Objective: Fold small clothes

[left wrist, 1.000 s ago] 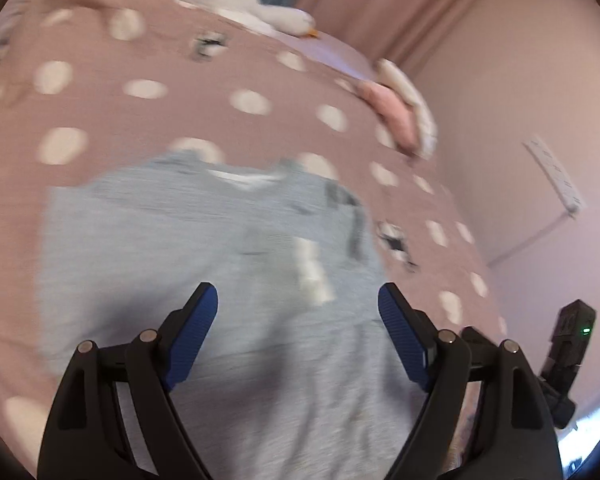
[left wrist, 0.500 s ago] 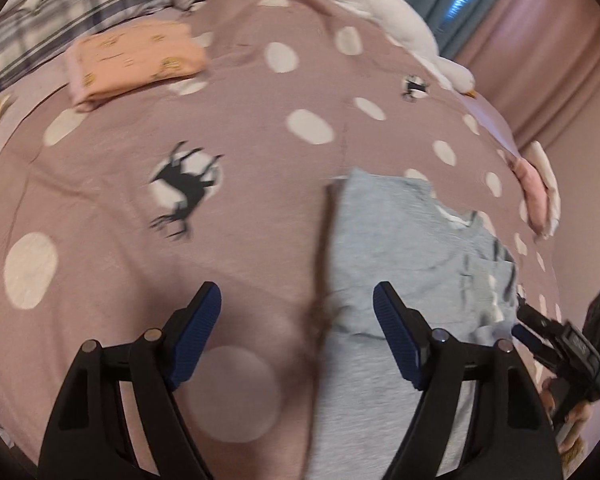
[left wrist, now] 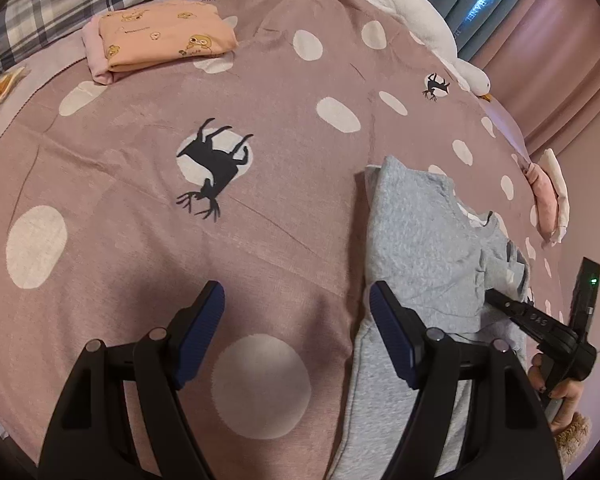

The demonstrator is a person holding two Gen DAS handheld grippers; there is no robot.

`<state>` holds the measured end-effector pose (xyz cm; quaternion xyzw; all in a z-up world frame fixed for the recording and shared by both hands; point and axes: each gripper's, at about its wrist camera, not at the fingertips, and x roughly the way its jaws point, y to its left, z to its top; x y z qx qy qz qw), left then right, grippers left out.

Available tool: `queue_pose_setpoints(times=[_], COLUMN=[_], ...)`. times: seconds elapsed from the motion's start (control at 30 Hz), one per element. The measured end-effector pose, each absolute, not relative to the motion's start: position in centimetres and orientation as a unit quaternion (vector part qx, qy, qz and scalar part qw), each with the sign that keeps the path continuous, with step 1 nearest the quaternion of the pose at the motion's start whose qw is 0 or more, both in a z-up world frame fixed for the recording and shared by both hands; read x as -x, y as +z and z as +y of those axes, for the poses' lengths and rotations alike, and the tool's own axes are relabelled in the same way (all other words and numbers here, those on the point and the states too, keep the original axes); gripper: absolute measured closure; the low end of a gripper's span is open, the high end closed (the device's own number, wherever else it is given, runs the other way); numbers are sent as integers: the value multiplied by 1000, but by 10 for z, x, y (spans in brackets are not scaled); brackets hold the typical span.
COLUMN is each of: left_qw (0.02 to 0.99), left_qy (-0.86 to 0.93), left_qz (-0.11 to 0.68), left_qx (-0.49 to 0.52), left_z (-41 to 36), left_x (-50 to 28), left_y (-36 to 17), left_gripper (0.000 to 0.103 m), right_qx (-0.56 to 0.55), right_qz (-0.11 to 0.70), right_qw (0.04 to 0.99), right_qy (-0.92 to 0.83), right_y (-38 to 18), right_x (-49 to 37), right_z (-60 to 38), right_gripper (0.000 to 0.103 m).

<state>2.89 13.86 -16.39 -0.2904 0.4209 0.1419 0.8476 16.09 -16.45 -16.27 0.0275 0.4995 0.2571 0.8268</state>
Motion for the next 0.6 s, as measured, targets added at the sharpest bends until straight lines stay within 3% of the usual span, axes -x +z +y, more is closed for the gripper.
queue_pose_setpoints(times=[0.07,0.4,0.6], left_qw=[850,858,857], left_qy=[135,115,86], left_qz=[420,418,432], left_qx=[289,277,268], left_z=[136,121,101], left_x=[-31,-53,-83], left_y=[-162,-151,-154], left_gripper=[28,28,28], right_qx=[-30,-35,-15], right_qz=[487,340,321], right_qw=[832,896,910], right_qy=[264,284,261], right_y=[-151,-31,-24], right_x=[-158,-132,-141], right_z=[-168,-203,-203], right_gripper=[88,88,89])
